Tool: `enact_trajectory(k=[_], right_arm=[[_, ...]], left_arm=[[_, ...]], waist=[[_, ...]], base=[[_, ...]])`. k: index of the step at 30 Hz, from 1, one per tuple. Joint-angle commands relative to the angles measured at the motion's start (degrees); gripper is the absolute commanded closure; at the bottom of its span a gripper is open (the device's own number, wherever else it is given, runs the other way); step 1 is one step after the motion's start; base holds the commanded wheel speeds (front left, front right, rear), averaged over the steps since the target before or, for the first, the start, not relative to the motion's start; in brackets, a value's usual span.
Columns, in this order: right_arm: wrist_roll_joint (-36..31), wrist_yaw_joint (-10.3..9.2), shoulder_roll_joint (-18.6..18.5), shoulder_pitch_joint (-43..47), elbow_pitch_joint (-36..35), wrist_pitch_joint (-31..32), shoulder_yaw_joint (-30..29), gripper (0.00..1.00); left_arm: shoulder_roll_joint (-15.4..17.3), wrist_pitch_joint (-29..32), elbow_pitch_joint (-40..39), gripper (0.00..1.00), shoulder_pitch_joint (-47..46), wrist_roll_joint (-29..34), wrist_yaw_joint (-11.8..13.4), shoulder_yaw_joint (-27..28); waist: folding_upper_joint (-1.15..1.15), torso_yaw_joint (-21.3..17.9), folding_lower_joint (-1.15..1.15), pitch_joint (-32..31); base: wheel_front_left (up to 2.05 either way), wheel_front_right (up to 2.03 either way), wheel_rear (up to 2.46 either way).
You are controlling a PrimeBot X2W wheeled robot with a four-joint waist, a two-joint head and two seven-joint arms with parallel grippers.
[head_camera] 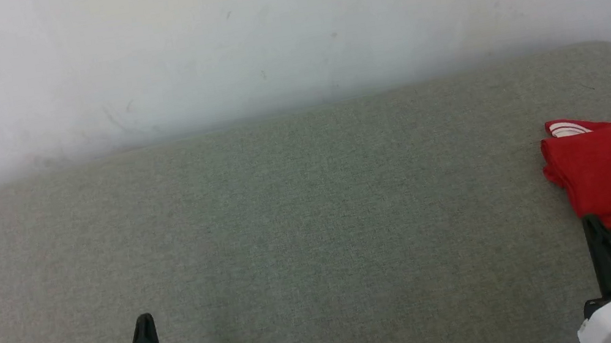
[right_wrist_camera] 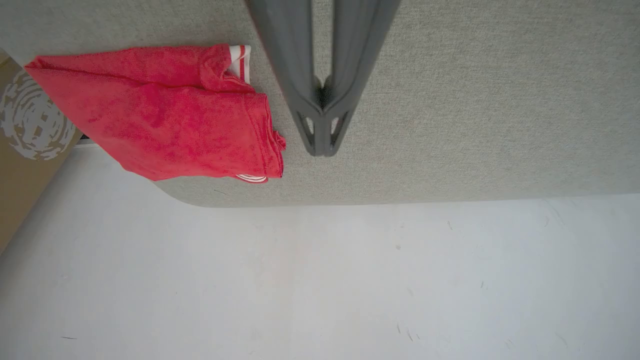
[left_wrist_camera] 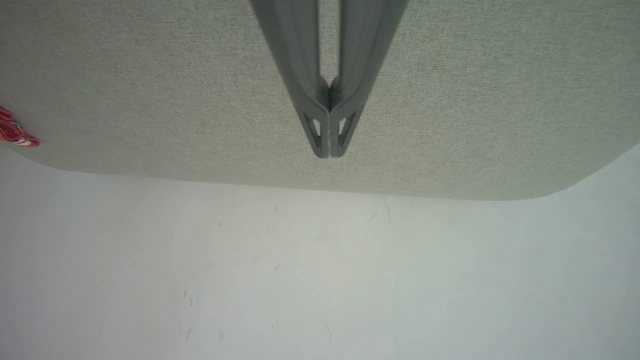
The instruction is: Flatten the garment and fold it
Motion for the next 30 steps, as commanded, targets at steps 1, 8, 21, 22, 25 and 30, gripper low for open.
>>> enact_trajectory(k=[1, 8, 21, 22, 25, 30], right_arm=[[-0.2, -0.01, 0.0, -0.3, -0.5, 0.2, 0.3, 1.00], [-0.4, -0.02, 0.0, -0.5, -1.1, 1.0, 0.8, 1.00], [-0.7, -0.03, 0.1, -0.9, -2.3, 2.5, 1.6, 1.00], [-0.7, -0.03, 0.1, -0.9, -2.4, 2.6, 1.7, 1.00], [-0.8, -0.03, 0.1, -1.0, -2.6, 2.8, 1.8, 1.00], [-0.9, -0.03, 0.1, -1.1, -3.1, 3.4, 2.2, 1.00]], left_arm=[[-0.3, 0.3, -0.1, 1.00, -0.7, 1.0, -0.1, 0.1], [-0.5, 1.1, -0.2, 1.00, -1.2, 1.7, -0.2, 0.1], [-0.9, 2.6, -0.4, 1.00, -2.2, 3.0, -0.4, 0.2], [-0.9, 2.7, -0.4, 1.00, -2.3, 3.1, -0.4, 0.2], [-1.0, 3.0, -0.4, 1.00, -2.4, 3.3, -0.4, 0.2], [-1.1, 3.6, -0.5, 1.00, -2.8, 3.8, -0.5, 0.2]], waist=[[-0.01, 0.0, 0.00, 0.0], [-0.01, 0.1, 0.00, 0.1], [-0.01, 0.1, -0.01, 0.2], [-0.01, 0.1, -0.01, 0.2], [-0.01, 0.2, -0.01, 0.2], [-0.01, 0.2, -0.01, 0.2]], base=[[0.00, 0.00, 0.00], [0.00, 0.00, 0.00], [0.00, 0.00, 0.00], [0.00, 0.00, 0.00], [0.00, 0.00, 0.00], [0.00, 0.00, 0.00]])
